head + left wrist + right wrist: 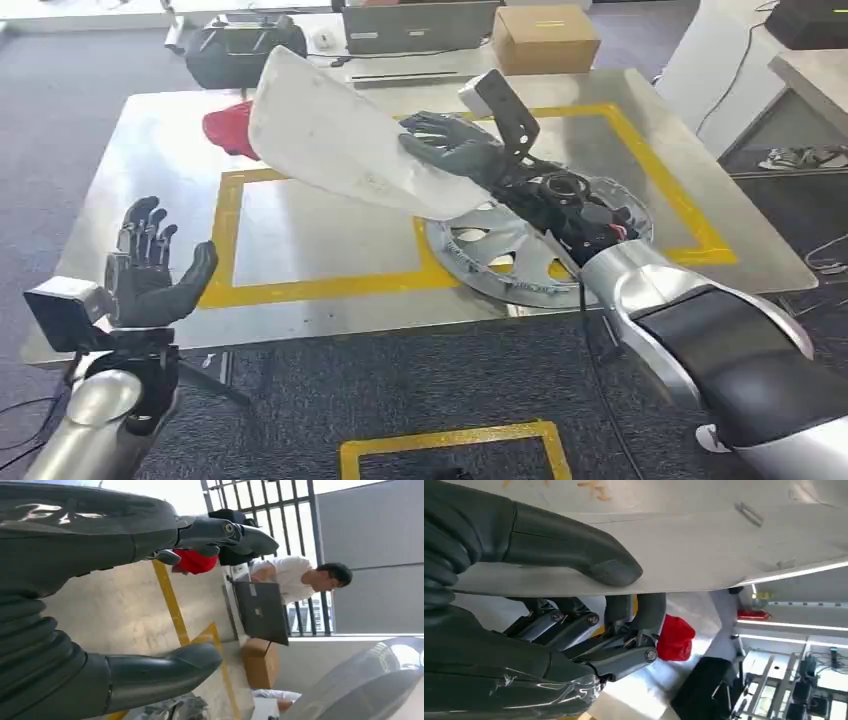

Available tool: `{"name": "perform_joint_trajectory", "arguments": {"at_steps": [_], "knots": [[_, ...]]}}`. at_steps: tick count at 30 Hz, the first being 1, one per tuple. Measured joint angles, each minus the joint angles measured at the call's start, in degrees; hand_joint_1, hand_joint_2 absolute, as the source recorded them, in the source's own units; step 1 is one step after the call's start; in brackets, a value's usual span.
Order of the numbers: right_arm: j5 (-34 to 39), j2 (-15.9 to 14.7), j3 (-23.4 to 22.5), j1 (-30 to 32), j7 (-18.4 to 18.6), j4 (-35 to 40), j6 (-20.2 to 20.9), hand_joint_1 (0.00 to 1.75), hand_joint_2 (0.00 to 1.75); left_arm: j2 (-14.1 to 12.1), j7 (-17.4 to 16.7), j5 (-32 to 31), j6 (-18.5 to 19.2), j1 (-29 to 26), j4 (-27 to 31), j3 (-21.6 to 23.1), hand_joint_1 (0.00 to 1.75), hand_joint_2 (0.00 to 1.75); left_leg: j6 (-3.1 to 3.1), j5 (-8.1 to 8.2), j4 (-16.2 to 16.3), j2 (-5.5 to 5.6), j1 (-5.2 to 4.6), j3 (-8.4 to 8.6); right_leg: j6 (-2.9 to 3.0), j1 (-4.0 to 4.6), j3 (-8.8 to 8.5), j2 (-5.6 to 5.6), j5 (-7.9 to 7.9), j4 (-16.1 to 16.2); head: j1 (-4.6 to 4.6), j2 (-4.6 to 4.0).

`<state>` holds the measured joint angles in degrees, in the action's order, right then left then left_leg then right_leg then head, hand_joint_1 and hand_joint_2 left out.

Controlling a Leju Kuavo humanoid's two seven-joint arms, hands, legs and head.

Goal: Take the parts from the cabinet and place them on the table.

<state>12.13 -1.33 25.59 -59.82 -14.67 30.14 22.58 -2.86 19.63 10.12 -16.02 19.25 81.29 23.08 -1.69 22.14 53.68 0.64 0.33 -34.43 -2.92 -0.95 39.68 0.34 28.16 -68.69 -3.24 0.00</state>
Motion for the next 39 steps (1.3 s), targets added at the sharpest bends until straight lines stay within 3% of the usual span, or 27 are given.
{"name": "perform_joint_trajectory", "arguments": {"at_steps": [1, 2, 3, 5, 6, 8, 10, 11, 12, 13, 14, 15, 17, 18, 23, 25, 27, 28, 30, 32, 33, 34, 35, 36, 37, 38, 39], "knots": [[-0.1, 0.3, 0.0, -0.3, 0.0, 0.0, -0.3, 1.75, 1.75, 0.0, 0.0, 0.0, 0.0, 0.0, 0.0, 0.0, 0.0, 1.75, 0.24, 0.77, 0.3, 0.06, 0.02, 0.87, 0.0, -0.11, -2.88, -0.11, -4.84, 7.7, -0.35, 0.0], [-0.3, 0.5, 0.1, -0.6, 0.1, -0.2, -0.5, 1.75, 1.75, 0.0, 0.0, 0.0, 0.1, 0.1, 0.0, 0.0, 0.0, 1.75, 0.55, 1.42, 0.4, 0.03, 0.04, 1.39, 0.16, -0.08, -4.99, -0.19, -6.26, 12.2, -0.55, 0.0], [-0.3, 0.9, 0.4, -1.1, 0.1, -0.6, -0.6, 1.75, 1.75, 0.0, 0.1, 0.0, 0.1, 0.4, 0.0, 0.0, 0.0, 1.75, 0.81, 1.5, 0.6, 0.03, -0.17, 1.28, 0.49, 0.55, -5.72, -0.1, -5.98, 12.9, -0.22, -0.02], [-0.4, 1.4, 0.7, -1.2, 0.3, -0.9, -0.7, 1.75, 1.75, 0.1, 0.0, 0.1, 0.3, 0.5, 0.0, 0.0, 0.0, 1.75, 1.17, 1.45, 0.6, -0.02, -0.14, 0.76, 1.49, 0.61, -6.37, 0.05, -4.79, 14.0, -0.53, 0.0], [-0.4, 1.7, 0.8, -1.1, 0.3, -1.0, -0.7, 1.75, 1.75, 0.1, 0.0, 0.1, 0.3, 0.5, 0.0, 0.0, 0.0, 1.75, 1.31, 1.44, 0.5, -0.11, -0.13, 0.81, 1.6, 0.65, -6.27, 0.12, -4.74, 14.0, -0.35, 0.0], [-0.7, 2.1, 0.9, -1.3, 0.3, -1.1, -0.9, 1.75, 1.75, 0.1, 0.1, 0.1, 0.4, 0.7, 0.1, 0.0, 0.0, 1.75, 1.98, 2.25, 1.8, -0.3, -0.21, 0.41, 2.22, -0.08, -7.42, 0.17, -4.73, 14.8, -0.24, -0.02], [-1.2, 2.4, 0.9, -1.8, 0.4, -1.4, -1.2, 1.75, 1.75, 0.1, 0.1, 0.1, 0.5, 1.0, 0.1, 0.0, 0.0, 1.75, 2.33, 4.97, 8.7, -0.3, -0.02, -3.46, 2.96, -0.14, -7.66, 0.04, -4.36, 14.8, 0.43, 0.0], [-1.4, 2.9, 1.0, -1.8, 0.5, -1.6, -1.3, 1.75, 1.75, 0.1, 0.1, 0.1, 0.5, 0.9, 0.1, 0.0, 0.0, 1.75, 2.59, 6.83, 15.2, -0.3, 0.22, -7.5, 3.17, -0.12, -7.84, 0.11, -4.14, 14.8, 0.83, 0.0], [-1.6, 3.2, 1.1, -1.8, 0.5, -1.8, -1.4, 1.75, 1.75, 0.1, 0.1, 0.2, 0.6, 0.8, 0.0, 0.0, 0.0, 1.75, 2.77, 7.49, 19.1, -0.31, 0.31, -10.26, 3.26, -0.13, -8.0, 0.19, -3.87, 14.8, 1.1, 0.0], [-1.7, 3.4, 1.2, -1.7, 0.6, -1.9, -1.6, 1.75, 1.75, 0.1, 0.1, 0.2, 0.6, 0.8, 0.0, 0.1, 0.0, 1.75, 2.85, 7.13, 20.3, -0.31, 0.38, -11.6, 3.22, -0.13, -8.19, 0.28, -3.68, 14.8, 1.31, 0.0], [-2.0, 3.7, 1.4, -1.7, 0.6, -2.2, -1.8, 1.75, 1.75, 0.1, 0.1, 0.2, 0.6, 0.9, 0.0, 0.1, 0.0, 1.75, 2.86, 4.63, 18.4, -0.31, 0.49, -11.75, 3.13, -0.15, -8.73, 0.37, -3.23, 14.8, 1.64, 0.0], [-2.0, 4.0, 1.4, -1.7, 0.6, -2.4, -2.2, 1.75, 1.75, 0.1, 0.1, 0.2, 0.7, 1.0, 0.0, 0.1, 0.0, 1.75, 2.76, 1.43, 13.9, -0.32, 0.59, -10.12, 2.94, -0.17, -9.31, 0.4, -2.79, 14.8, 1.79, 0.0], [-2.3, 4.4, 1.5, -1.7, 0.6, -2.6, -3.0, 1.75, 1.75, 0.1, 0.3, 0.2, 0.8, 1.2, 0.0, 0.1, 0.0, 1.75, 2.56, -4.64, 2.2, -0.45, 0.71, -5.08, 2.33, -0.15, -10.33, 0.43, -1.65, 14.7, 2.01, 0.0], [-2.3, 4.6, 1.6, -1.9, 0.6, -2.8, -3.1, 1.75, 1.75, 0.2, 0.4, 0.2, 0.8, 1.5, -0.1, 0.1, 0.0, 1.75, 2.58, -3.04, 1.6, -0.33, 0.31, -3.95, 1.88, 0.28, -10.23, 0.54, -1.29, 14.6, 2.38, 0.0], [-3.2, 5.8, 2.4, -1.8, 0.7, -3.6, -4.7, 1.75, 1.75, 0.7, 1.0, 0.7, 0.9, 2.0, -0.3, 0.1, 0.0, 1.75, 0.88, -2.1, 1.1, -0.18, 0.54, -3.63, 0.34, -0.04, -10.57, 0.5, -0.22, 15.0, 1.84, 0.0], [-3.2, 6.1, 2.5, -2.1, 0.7, -4.0, -4.9, 1.75, 1.75, 1.0, 1.3, 0.7, 1.1, 2.4, -0.5, 0.1, 0.0, 1.75, 0.29, -1.67, 1.1, -0.19, 0.52, -3.16, 0.27, -0.02, -7.31, 0.08, 3.21, 7.9, 1.22, 0.0], [-3.2, 6.5, 2.8, -2.0, 0.8, -4.4, -5.2, 1.75, 1.75, 1.1, 1.4, 0.7, 1.1, 2.4, -0.7, 0.1, 0.0, 1.75, 0.05, -1.35, 1.1, -0.19, 0.33, -2.98, 0.24, 0.07, -1.83, 0.09, 6.04, -1.7, 0.39, 0.0], [-3.2, 6.7, 2.9, -1.7, 0.8, -4.9, -5.2, 1.75, 1.75, 1.2, 1.4, 0.7, 1.1, 2.4, -1.0, 0.1, 0.0, 1.75, -0.07, -1.14, 1.1, -0.17, 0.17, -2.76, 0.3, 0.07, 0.59, 0.08, 5.95, -4.9, 0.2, 0.0], [-3.3, 6.9, 3.1, -1.3, 0.9, -5.3, -5.3, 1.75, 1.75, 1.2, 1.4, 0.7, 1.1, 2.4, -1.3, 0.1, 0.0, 1.75, -0.12, -0.81, 1.1, -0.08, 0.0, -2.25, 0.58, 0.18, 1.01, 0.08, 3.38, -3.4, -0.02, 0.0], [-3.4, 7.1, 3.4, -1.4, 0.9, -5.7, -5.4, 1.75, 1.75, 1.4, 1.4, 0.7, 1.1, 2.4, -1.5, 0.1, 0.0, 1.75, -0.04, -0.1, 1.1, 0.22, -0.34, -0.91, 2.01, 0.86, -3.32, 0.13, -5.01, 8.8, -0.87, 0.0], [-3.4, 7.1, 3.5, -1.6, 0.8, -5.9, -5.4, 1.75, 1.75, 1.5, 1.5, 0.7, 1.1, 2.5, -1.6, 0.2, 0.0, 1.75, 0.04, 0.01, 1.0, 0.2, -0.34, -0.8, 2.93, 1.25, -4.36, 0.08, -5.95, 11.9, -0.76, 0.0], [-3.4, 7.2, 3.5, -2.0, 0.8, -5.9, -5.4, 1.75, 1.75, 1.6, 1.4, 0.8, 1.1, 2.5, -1.7, 0.2, 0.0, 1.75, 0.29, 0.08, 1.2, 0.31, -0.61, -0.88, 3.12, 1.34, -5.47, -0.06, -5.86, 12.6, -0.41, 0.0], [-3.4, 7.4, 3.6, -2.1, 0.8, -6.1, -5.4, 1.75, 1.75, 1.6, 1.4, 0.8, 1.1, 2.5, -1.7, 0.2, 0.0, 1.75, 0.5, 0.16, 1.2, 0.26, -0.47, -1.11, 3.27, 1.56, -5.88, -0.09, -5.39, 13.5, -0.79, 0.0], [-3.4, 7.6, 3.6, -2.1, 0.8, -6.1, -5.4, 1.75, 1.75, 1.5, 1.4, 0.8, 1.1, 2.5, -1.8, 0.2, 0.0, 1.75, 0.22, 0.41, 1.6, 0.14, -0.84, -1.32, 1.8, 1.03, -6.4, 0.01, -4.5, 14.7, -0.81, 0.0], [-3.4, 7.6, 3.6, -2.0, 0.8, -6.2, -5.4, 1.75, 1.75, 1.5, 1.5, 0.8, 1.1, 2.5, -1.8, 0.2, 0.0, 1.75, 0.25, 0.38, 1.6, 0.06, -0.68, -1.35, 1.05, 1.07, -6.31, 0.06, -4.97, 14.3, -0.55, 0.0], [-3.4, 7.7, 3.6, -1.9, 0.9, -6.3, -5.5, 1.75, 1.75, 1.5, 1.5, 0.8, 1.1, 2.5, -1.9, 0.2, 0.0, 1.75, 0.31, 0.4, 1.5, -0.08, -0.57, -1.26, 1.79, 1.2, -6.33, 0.27, -4.75, 14.4, -0.39, 0.0], [-3.4, 7.7, 3.7, -2.0, 0.8, -6.4, -5.5, 1.75, 1.75, 1.5, 1.5, 0.8, 1.1, 2.5, -1.9, 0.2, 0.0, 1.75, 0.31, 0.4, 1.5, -0.16, -0.6, -1.21, 1.82, 1.22, -6.33, 0.34, -4.76, 14.4, -0.37, 0.0]]}}
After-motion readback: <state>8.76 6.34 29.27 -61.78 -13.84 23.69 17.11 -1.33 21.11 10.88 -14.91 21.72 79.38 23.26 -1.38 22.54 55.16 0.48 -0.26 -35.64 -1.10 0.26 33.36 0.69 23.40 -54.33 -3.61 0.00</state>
